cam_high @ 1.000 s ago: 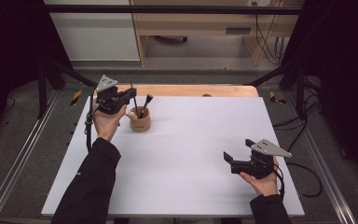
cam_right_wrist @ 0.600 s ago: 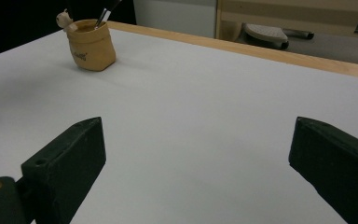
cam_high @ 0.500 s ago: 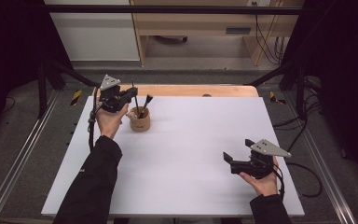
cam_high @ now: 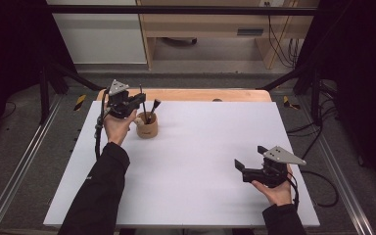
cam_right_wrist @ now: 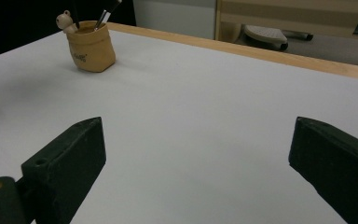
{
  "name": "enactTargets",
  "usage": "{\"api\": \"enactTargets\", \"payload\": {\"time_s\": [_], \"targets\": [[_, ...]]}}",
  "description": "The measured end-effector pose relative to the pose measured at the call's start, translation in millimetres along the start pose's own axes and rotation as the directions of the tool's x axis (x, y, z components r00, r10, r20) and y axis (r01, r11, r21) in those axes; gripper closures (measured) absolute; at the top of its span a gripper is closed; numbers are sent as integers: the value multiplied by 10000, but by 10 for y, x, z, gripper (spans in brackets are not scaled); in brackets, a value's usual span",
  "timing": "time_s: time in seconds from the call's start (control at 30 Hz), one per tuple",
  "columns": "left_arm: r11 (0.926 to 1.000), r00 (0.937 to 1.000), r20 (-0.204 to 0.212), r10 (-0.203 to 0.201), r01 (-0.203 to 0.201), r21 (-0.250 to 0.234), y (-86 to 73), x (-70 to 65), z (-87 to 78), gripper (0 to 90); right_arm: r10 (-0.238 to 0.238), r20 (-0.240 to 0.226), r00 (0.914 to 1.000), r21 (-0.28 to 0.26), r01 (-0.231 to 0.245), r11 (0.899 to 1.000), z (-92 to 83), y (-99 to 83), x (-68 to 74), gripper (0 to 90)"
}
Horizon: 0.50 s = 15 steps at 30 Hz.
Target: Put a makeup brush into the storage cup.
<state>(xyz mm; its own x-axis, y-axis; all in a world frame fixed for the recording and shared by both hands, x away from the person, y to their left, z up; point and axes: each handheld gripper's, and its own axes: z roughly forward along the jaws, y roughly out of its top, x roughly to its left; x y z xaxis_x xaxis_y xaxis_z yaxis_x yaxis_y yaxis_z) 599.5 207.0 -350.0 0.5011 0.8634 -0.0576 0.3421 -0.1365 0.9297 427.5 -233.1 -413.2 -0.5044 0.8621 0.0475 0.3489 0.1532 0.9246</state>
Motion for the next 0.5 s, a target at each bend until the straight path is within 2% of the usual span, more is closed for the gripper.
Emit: {"api": "enactTargets", "payload": {"time_s": [0.17, 0.3, 0.37, 0.5], "targets": [[9999, 9999, -32, 118, -117, 79, -17, -14, 22, 848, 4, 19, 10000, 2, -4, 10000, 7, -2, 8, 45], [9999, 10000, -60, 47, -46, 122, -56, -6, 38, 848, -34, 5, 10000, -23, 34, 10000, 5, 0, 9, 45], [9999, 9999, -22, -115, 115, 108, -76, 5, 49, 848, -9, -5, 10000, -26, 9, 10000, 7, 0, 10, 45], [9998, 10000, -22, 47, -47, 194, -103, -14, 72, 848, -44, -35, 10000, 4, 44, 10000, 13, -3, 14, 46]]}}
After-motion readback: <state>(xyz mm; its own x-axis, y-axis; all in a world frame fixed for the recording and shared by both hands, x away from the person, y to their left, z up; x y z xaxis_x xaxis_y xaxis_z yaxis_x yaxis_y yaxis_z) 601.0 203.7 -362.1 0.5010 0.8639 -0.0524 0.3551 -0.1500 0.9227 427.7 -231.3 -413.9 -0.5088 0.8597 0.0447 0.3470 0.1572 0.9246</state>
